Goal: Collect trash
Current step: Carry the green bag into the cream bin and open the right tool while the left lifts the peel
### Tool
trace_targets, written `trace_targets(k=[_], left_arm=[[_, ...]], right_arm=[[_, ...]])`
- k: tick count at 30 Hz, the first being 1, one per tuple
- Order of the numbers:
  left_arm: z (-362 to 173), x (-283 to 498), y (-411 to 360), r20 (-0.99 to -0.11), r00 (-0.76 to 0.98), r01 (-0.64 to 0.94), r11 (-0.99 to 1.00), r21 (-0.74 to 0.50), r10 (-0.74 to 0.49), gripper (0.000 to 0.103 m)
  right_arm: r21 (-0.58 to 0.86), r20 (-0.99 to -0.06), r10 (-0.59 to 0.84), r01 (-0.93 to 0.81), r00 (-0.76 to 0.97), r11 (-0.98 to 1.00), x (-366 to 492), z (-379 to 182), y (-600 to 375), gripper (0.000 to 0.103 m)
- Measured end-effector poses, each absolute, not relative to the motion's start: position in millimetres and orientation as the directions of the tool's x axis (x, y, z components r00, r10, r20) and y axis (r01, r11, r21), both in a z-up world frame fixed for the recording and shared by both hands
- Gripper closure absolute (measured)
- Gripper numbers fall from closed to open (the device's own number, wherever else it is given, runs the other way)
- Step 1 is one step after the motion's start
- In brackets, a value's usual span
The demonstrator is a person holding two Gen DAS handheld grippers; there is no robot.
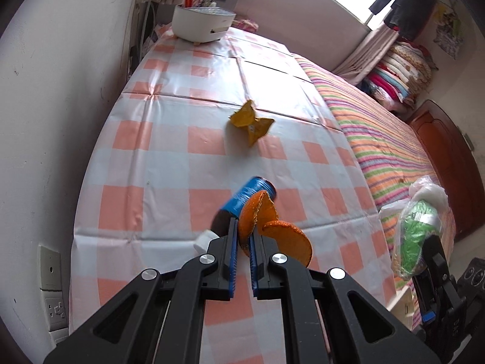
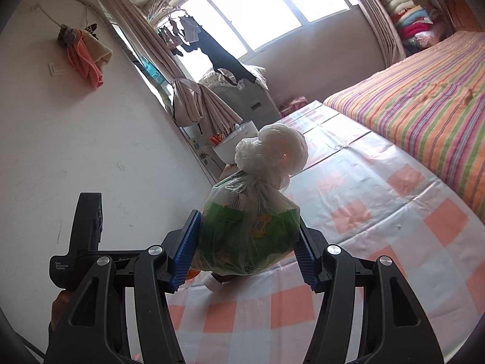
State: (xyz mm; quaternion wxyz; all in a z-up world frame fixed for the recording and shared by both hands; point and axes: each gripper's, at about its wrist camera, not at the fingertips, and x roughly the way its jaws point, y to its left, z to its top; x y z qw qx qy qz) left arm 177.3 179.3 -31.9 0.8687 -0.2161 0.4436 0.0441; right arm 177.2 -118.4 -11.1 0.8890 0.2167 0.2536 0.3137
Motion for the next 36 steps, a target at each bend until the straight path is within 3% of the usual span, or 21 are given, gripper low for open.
trace_targets(k=[9, 23, 36], left_arm=[[-18.3, 141.3, 133.0, -0.751, 0.634, -0.16, 0.918, -0.364, -0.187, 0.096], [-6.6, 110.9, 45.5, -0.741, 0.605, 0.029, 0.937, -0.347, -0.293, 0.096], [-2.7, 101.9, -31.0, -0.761, 0.551, 0.156, 0.938, -0.309, -0.342, 0.096]], right_arm=[[0.508, -0.358, 0.584, -0.373, 0.728, 0.776, 128.8, -14.6, -182.6, 0.046], [0.351, -0.452, 0.287, -0.127, 0.845, 0.928, 46.1, -37.1, -295.3, 0.045], [0.269, -0.461, 0.139, -0.011, 0.877, 0.963, 19.0, -45.8, -326.2, 0.044]])
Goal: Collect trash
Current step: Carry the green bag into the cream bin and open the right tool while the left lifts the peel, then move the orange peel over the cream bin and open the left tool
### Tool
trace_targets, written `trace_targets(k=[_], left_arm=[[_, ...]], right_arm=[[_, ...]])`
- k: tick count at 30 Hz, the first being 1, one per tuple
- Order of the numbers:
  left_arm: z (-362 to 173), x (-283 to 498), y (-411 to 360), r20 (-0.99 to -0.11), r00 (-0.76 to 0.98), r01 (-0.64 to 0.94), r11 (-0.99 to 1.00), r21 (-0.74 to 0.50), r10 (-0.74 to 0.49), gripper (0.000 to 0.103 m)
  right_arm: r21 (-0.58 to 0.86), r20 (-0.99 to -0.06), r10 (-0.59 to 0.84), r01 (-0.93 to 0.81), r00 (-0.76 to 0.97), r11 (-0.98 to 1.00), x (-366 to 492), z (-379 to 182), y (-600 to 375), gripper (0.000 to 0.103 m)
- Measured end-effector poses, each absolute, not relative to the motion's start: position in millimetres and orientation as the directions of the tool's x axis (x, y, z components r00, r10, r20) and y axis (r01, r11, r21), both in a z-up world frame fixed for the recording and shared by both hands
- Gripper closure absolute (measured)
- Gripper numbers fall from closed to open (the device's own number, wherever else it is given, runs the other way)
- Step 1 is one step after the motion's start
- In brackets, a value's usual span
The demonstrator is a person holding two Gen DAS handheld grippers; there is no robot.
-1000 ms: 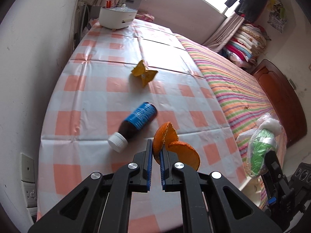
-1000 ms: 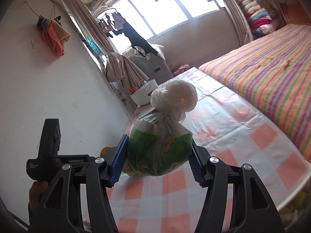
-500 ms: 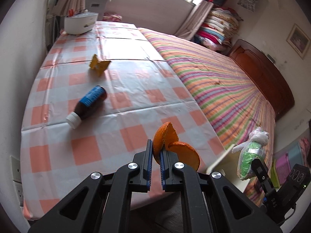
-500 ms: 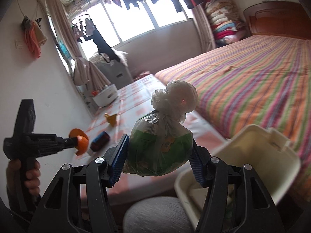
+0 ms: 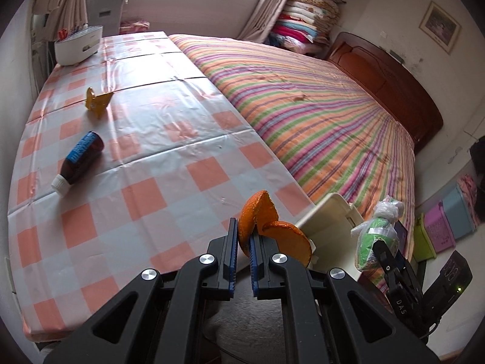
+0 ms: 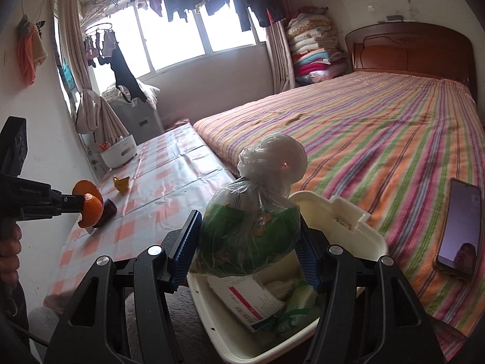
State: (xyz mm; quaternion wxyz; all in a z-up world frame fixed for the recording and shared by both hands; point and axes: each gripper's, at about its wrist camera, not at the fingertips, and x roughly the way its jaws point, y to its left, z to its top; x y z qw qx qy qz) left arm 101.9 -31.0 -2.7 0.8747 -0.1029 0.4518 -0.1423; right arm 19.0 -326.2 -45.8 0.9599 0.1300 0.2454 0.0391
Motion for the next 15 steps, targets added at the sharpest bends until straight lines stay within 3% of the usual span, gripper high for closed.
trace_targets(k=[6, 15], left_arm=[[-4.9, 102.0, -57.4, -0.775, 0.526, 0.191, 0.937, -0.293, -0.35, 0.096], [-9.7, 102.5, -93.1, -0.796, 0.485, 0.249, 0.93, -0.27, -0.361, 0.096]], right_arm=[[0.256, -0.438, 0.114, 0.002, 0.892, 0.967, 8.2, -40.5, -332.5, 0.033], [0.285, -0.392, 0.093, 0.025, 0.915, 0.958, 5.1, -32.3, -360.7, 0.03]])
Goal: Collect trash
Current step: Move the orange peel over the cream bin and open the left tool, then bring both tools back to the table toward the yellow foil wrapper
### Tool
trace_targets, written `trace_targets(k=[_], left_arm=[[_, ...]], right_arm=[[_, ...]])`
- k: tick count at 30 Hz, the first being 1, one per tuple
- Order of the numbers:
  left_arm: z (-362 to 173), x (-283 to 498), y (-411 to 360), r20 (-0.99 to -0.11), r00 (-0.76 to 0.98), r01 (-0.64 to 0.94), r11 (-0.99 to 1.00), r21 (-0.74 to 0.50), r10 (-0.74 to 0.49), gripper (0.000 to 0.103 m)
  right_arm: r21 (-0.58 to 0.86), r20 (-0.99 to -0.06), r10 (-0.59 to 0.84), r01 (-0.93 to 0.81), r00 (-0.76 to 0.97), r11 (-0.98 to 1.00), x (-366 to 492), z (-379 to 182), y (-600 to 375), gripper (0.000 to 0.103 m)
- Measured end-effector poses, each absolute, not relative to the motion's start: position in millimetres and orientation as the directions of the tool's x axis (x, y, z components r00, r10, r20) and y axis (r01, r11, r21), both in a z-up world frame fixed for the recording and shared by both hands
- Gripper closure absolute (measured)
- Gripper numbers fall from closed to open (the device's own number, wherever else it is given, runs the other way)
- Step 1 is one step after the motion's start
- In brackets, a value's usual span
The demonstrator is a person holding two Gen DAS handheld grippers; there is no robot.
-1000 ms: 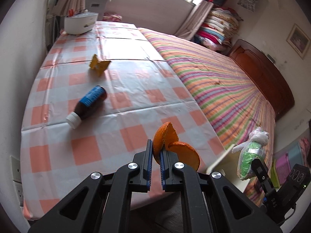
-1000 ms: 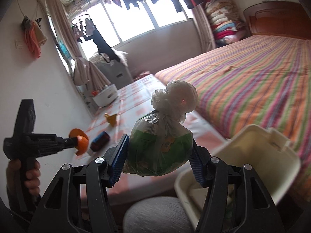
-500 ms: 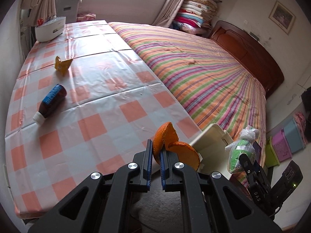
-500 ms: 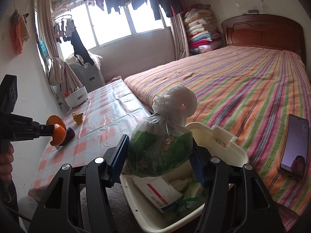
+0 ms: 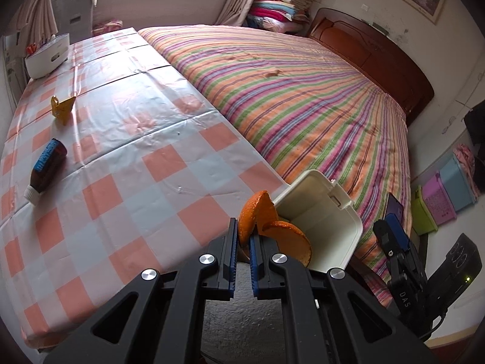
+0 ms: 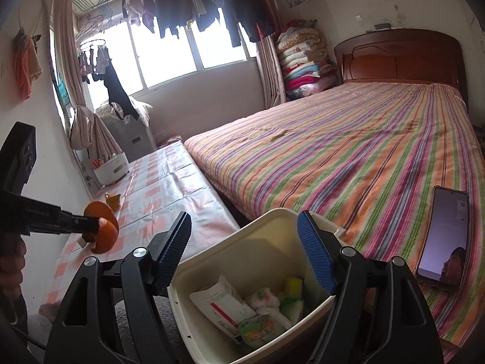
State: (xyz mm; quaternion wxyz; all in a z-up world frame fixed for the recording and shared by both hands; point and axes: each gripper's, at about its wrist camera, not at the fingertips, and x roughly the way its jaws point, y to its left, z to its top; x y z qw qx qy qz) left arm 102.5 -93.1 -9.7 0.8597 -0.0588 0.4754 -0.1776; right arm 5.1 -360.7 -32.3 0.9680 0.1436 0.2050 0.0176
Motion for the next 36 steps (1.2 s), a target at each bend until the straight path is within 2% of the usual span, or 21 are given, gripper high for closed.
trace_targets(k=[14, 25, 27, 28, 29, 31, 33, 35, 36], left_arm=[[-28.3, 107.0, -160.1, -0.843, 0.385, 0.383, 0.896, -0.225, -0.376, 0.096], [-42.3, 97.6, -213.4, -0.878, 0.296, 0.517, 0.836, -0.184, -0.376, 0.094], [-46.6, 96.2, -218.0, -0.89, 0.246, 0.531, 0.822, -0.208, -0.384, 0.089], [-47.6, 95.4, -219.0, -0.893, 0.232, 0.533, 0.818, -0.215, -0.386, 0.076], [-47.7, 95.2, -220.0, -0.893, 0.227, 0.532, 0.817, -0.222, -0.39, 0.051], [-42.0, 92.0, -216.3, -0.867, 0.285, 0.516, 0.828, -0.222, -0.41, 0.031], [-29.0, 84.0, -206.7, -0.787, 0.376, 0.526, 0.812, -0.253, -0.489, 0.03], [-23.0, 81.1, -202.6, -0.757, 0.389, 0.541, 0.795, -0.274, -0.525, 0.024], [-21.2, 80.3, -200.6, -0.752, 0.395, 0.537, 0.797, -0.277, -0.528, 0.023]], right_arm=[[0.311, -0.337, 0.007, 0.105, 0.941, 0.944, -5.2, -27.6, -397.6, 0.027], [0.321, -0.336, -0.024, 0.138, 0.942, 0.937, -11.4, -30.9, -409.9, 0.026], [0.32, -0.337, -0.025, 0.139, 0.941, 0.937, -11.4, -29.9, -409.5, 0.024], [0.32, -0.335, -0.025, 0.139, 0.942, 0.937, -11.7, -29.8, -409.1, 0.023], [0.32, -0.332, -0.024, 0.136, 0.943, 0.938, -12.2, -29.2, -408.4, 0.023], [0.318, -0.329, -0.021, 0.132, 0.944, 0.939, -12.3, -28.1, -407.3, 0.022], [0.32, -0.327, -0.014, 0.125, 0.945, 0.939, -11.8, -27.4, -405.9, 0.022], [0.32, -0.326, -0.011, 0.121, 0.945, 0.94, -11.1, -26.9, -404.8, 0.022], [0.32, -0.324, -0.01, 0.119, 0.946, 0.94, -11.3, -26.4, -404.2, 0.022]])
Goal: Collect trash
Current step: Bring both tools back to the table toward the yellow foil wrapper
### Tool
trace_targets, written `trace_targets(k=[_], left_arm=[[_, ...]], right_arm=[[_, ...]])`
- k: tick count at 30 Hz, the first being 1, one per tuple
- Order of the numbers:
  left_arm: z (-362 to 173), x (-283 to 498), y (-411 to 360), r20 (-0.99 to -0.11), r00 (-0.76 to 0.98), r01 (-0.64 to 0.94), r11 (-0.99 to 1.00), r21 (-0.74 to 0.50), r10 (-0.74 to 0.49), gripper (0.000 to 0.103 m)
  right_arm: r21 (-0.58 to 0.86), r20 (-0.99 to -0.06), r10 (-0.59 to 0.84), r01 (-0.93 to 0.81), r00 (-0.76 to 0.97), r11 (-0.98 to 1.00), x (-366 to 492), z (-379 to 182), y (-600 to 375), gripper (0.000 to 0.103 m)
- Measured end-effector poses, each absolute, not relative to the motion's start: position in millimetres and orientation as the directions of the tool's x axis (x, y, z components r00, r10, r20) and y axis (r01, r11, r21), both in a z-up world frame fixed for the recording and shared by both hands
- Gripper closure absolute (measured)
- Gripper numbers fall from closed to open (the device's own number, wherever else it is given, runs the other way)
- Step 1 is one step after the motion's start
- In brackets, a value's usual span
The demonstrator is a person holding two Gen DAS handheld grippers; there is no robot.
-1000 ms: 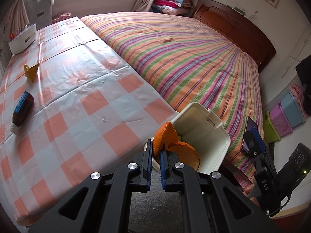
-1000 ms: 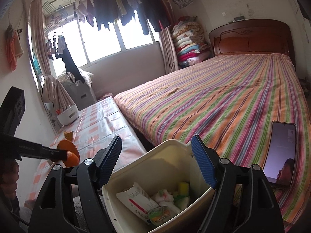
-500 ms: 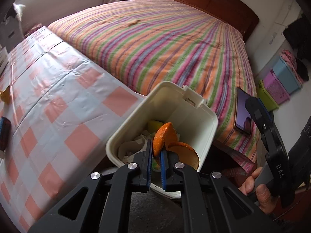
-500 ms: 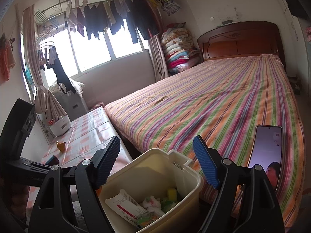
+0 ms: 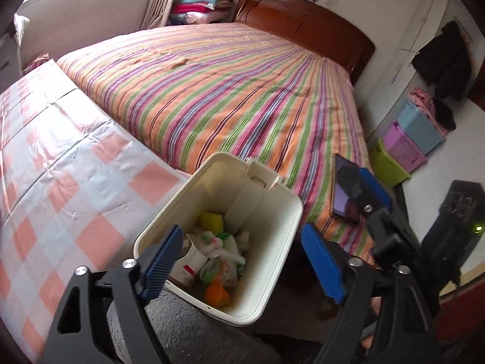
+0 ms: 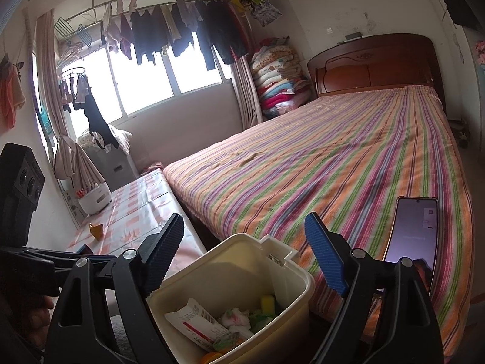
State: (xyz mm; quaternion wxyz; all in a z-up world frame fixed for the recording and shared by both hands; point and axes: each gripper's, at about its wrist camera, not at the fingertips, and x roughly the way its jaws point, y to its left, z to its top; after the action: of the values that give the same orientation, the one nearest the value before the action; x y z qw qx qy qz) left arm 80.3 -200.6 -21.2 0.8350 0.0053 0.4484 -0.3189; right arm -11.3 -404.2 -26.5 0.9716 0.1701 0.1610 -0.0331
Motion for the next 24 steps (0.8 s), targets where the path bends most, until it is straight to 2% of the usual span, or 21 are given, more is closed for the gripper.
trace_targets(k=[7, 10, 13, 17, 21, 24], left_arm=[[-15.8, 78.4, -185.8, -0.737, 0.466, 0.495, 0.835, -0.241, -0.489, 0.022], [-11.9, 80.1, -168.3, -0.722, 0.498, 0.457, 0.853, -0.253, -0.481, 0.013], [-7.1, 80.6, -148.3, -0.693, 0.55, 0.413, 0.873, -0.258, -0.465, 0.01], [-0.7, 76.9, -116.9, -0.643, 0.644, 0.374, 0.904, -0.208, -0.414, 0.009], [1.1, 76.9, -86.0, -0.639, 0.71, 0.302, 0.948, -0.103, -0.296, 0.009], [0.2, 81.6, -50.0, -0.643, 0.75, 0.162, 0.986, -0.044, -0.153, 0.009]], right_arm=[[0.315, -0.308, 0.007, 0.096, 0.951, 0.944, -9.7, -18.8, -398.7, 0.021], [0.316, -0.302, 0.021, 0.08, 0.953, 0.945, -6.8, -15.2, -394.4, 0.02], [0.316, -0.299, 0.061, 0.038, 0.952, 0.948, 2.5, -7.9, -382.7, 0.019], [0.32, -0.298, 0.128, -0.028, 0.946, 0.947, 13.6, 0.0, -360.2, 0.018], [0.309, -0.298, 0.212, -0.116, 0.931, 0.944, 28.1, 11.3, -326.7, 0.017], [0.306, -0.3, 0.289, -0.195, 0.909, 0.932, 40.7, 20.2, -297.2, 0.016]])
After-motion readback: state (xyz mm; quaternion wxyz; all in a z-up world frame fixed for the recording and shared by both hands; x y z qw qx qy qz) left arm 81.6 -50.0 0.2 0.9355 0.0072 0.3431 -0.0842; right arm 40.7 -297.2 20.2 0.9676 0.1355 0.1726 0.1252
